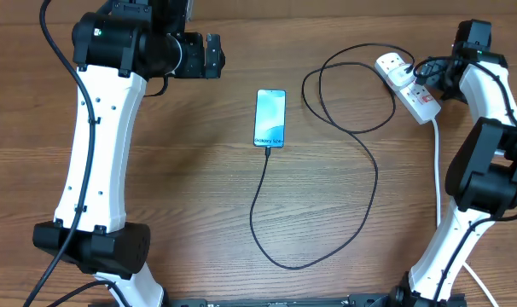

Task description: Plug charger to phone and switch on socket

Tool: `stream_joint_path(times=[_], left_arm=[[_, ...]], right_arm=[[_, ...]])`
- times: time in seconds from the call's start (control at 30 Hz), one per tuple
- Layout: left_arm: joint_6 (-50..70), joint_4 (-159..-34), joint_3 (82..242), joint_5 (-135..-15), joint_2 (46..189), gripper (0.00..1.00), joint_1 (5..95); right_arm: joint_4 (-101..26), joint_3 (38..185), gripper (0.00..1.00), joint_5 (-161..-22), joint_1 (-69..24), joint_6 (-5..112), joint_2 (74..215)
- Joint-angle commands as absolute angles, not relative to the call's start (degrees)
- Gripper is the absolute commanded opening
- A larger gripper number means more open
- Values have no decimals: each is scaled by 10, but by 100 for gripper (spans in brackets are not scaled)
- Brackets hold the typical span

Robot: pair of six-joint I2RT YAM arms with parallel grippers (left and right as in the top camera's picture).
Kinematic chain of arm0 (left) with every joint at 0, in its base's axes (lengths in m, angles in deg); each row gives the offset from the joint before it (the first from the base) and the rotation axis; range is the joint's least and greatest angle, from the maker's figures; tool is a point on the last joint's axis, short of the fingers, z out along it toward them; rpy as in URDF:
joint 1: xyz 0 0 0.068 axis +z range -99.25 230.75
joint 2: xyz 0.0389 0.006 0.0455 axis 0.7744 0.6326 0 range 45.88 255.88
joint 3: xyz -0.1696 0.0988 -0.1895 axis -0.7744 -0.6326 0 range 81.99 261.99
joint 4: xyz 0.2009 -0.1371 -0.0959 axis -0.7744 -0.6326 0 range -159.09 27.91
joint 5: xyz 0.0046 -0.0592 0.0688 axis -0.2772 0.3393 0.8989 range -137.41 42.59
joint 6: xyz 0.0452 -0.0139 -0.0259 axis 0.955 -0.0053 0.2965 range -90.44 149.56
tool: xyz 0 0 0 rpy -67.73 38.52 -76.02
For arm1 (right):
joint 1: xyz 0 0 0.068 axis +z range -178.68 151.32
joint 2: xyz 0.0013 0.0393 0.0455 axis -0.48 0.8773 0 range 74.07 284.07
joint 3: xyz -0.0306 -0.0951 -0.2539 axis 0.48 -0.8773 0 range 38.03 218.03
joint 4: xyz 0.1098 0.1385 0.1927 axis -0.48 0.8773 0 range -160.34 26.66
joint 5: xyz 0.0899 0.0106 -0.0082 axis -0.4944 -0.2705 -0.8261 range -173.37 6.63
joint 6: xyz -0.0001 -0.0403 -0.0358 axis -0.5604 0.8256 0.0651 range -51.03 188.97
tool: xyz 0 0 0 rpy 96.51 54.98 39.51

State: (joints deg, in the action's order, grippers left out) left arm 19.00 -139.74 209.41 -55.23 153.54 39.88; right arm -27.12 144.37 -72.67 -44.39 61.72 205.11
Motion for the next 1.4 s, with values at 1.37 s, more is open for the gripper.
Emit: stream_joint_path(times=[1.37], left_arm=[[193, -1397, 2095, -544, 1536, 100, 396]], right_arm=[[-252, 1440, 100, -831, -445, 620, 2098]])
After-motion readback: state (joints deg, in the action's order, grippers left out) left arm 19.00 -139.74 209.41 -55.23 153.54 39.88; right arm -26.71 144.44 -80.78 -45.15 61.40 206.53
